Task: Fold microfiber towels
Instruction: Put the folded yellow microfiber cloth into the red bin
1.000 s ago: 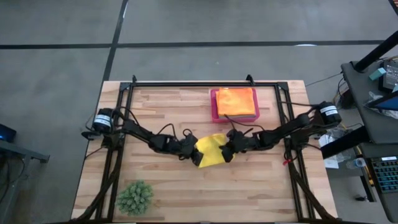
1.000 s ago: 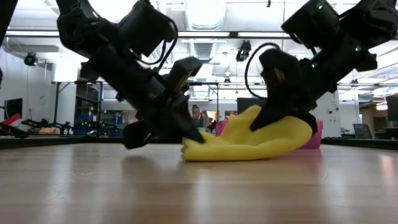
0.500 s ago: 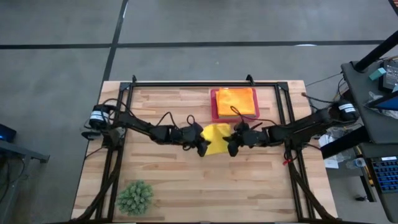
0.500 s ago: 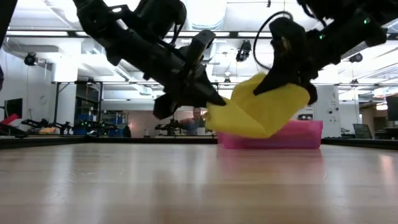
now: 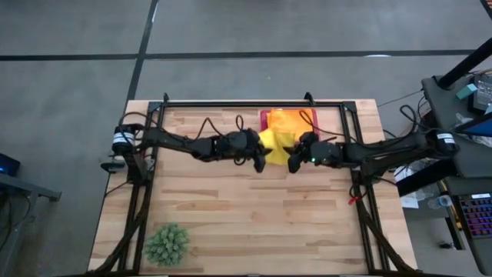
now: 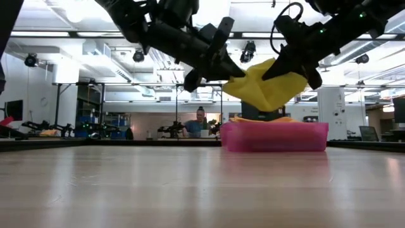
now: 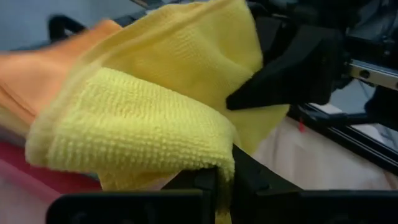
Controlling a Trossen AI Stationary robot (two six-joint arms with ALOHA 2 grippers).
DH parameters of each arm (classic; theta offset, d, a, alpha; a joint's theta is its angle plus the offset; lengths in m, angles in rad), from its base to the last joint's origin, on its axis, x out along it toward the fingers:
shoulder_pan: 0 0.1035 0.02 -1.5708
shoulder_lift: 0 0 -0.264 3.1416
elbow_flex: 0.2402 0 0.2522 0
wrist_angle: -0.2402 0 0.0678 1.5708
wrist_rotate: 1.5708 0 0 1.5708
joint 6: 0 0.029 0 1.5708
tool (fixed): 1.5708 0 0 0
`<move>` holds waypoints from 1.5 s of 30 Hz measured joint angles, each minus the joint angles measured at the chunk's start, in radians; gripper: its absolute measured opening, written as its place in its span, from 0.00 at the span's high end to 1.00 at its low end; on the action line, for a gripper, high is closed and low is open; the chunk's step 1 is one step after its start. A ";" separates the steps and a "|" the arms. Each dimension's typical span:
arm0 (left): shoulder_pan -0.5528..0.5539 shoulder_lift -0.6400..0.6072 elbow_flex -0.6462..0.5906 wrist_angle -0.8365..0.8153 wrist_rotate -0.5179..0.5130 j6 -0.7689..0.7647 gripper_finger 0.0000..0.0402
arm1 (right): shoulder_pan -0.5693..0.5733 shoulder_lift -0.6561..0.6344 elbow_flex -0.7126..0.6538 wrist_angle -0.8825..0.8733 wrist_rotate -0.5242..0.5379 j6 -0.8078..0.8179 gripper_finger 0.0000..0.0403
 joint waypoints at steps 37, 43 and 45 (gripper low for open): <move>0.178 0.223 0.280 -0.095 0.000 0.050 1.00 | -0.404 -0.036 0.000 -0.109 -0.037 -0.151 0.97; 0.179 0.223 0.281 -0.095 0.000 -0.003 1.00 | -0.442 -0.036 0.000 -0.106 -0.084 -0.156 0.97; 0.179 0.223 0.281 -0.094 0.000 -0.009 1.00 | -0.452 -0.036 0.000 -0.106 -0.087 -0.156 0.97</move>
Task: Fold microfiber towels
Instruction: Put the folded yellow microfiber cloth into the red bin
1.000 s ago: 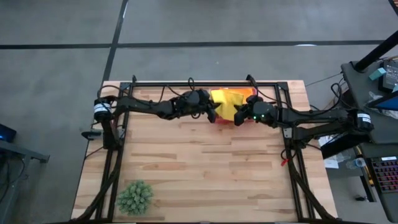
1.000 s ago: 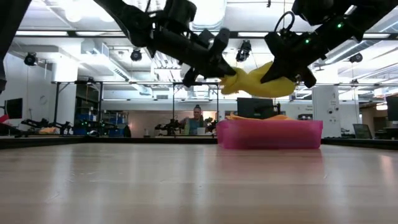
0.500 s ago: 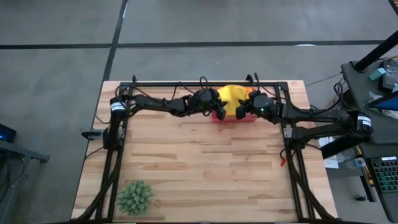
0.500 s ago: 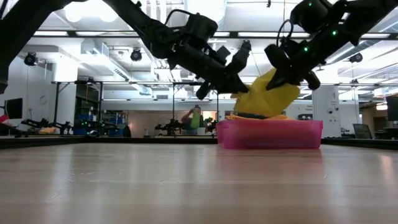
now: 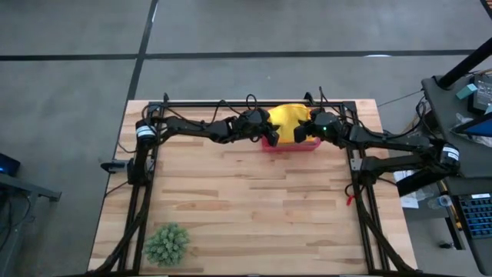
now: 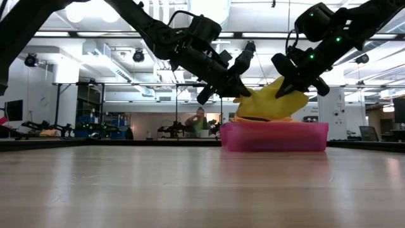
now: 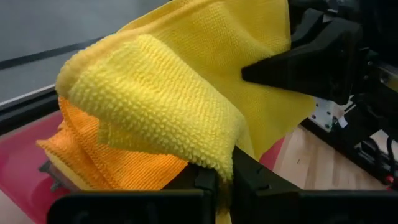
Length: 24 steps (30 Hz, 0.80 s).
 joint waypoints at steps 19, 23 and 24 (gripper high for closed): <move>0.000 0.000 -0.010 0.000 0.000 -0.043 0.77 | -0.012 0.000 0.000 -0.026 0.006 -0.002 0.97; 0.000 -0.001 -0.011 -0.015 0.000 -0.046 0.71 | -0.012 0.000 0.000 -0.026 0.006 -0.002 0.97; 0.000 -0.002 -0.011 -0.021 0.000 -0.046 0.70 | -0.012 0.000 0.000 -0.026 0.006 -0.002 0.97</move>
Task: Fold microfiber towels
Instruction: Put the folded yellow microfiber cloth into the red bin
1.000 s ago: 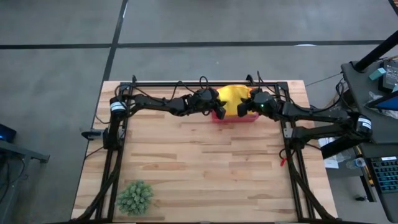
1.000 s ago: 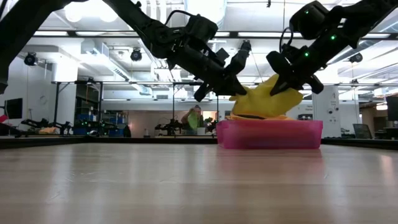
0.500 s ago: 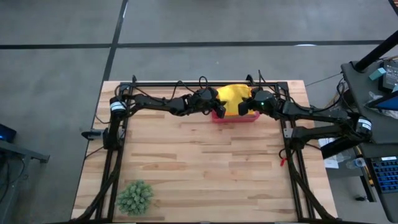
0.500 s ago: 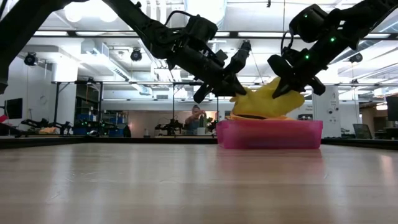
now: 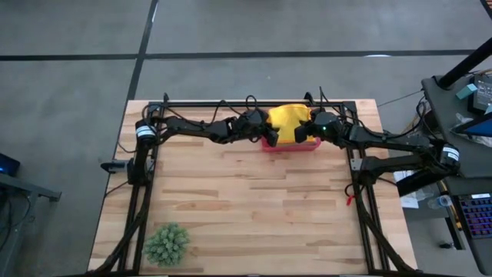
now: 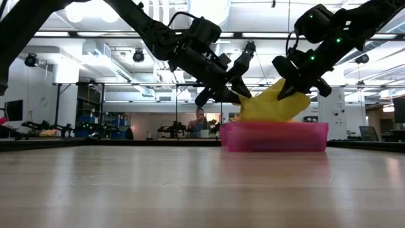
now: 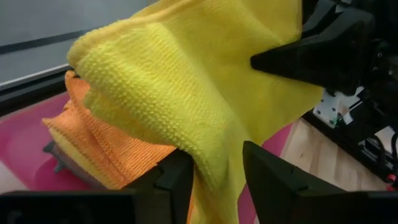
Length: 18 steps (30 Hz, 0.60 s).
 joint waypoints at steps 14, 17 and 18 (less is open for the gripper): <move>-0.001 -0.054 -0.004 -0.195 -0.021 0.051 0.67 | -0.002 0.085 0.000 -0.014 0.035 0.006 0.97; -0.004 -0.067 -0.005 -0.196 -0.025 0.074 0.67 | -0.002 0.090 0.000 -0.012 0.054 0.007 0.97; -0.005 -0.075 -0.006 -0.200 -0.025 0.083 0.67 | -0.002 0.090 0.000 -0.010 0.054 0.007 0.97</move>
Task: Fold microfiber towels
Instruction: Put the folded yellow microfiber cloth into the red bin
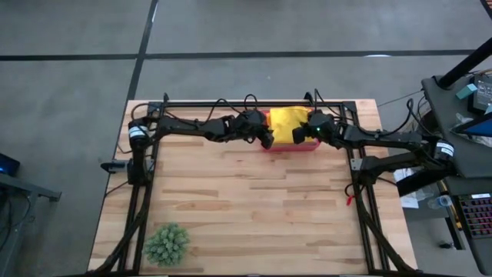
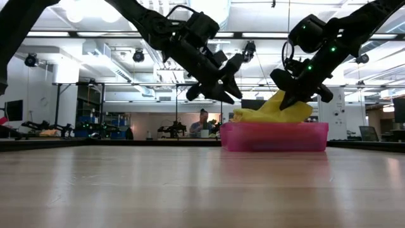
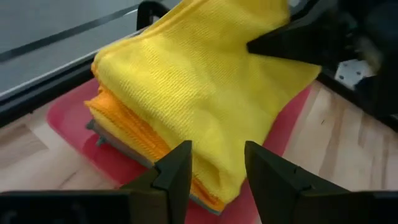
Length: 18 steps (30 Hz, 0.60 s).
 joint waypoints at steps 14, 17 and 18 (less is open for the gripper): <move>-0.039 -0.111 -0.028 0.004 -0.065 0.061 0.67 | -0.023 -0.004 0.000 0.010 -0.001 -0.019 0.68; -0.054 -0.122 -0.028 0.011 -0.088 0.099 0.67 | -0.027 -0.005 0.018 -0.022 0.000 -0.022 0.62; -0.056 -0.127 -0.028 0.006 -0.091 0.105 0.67 | -0.028 -0.005 0.028 -0.042 0.000 -0.029 0.60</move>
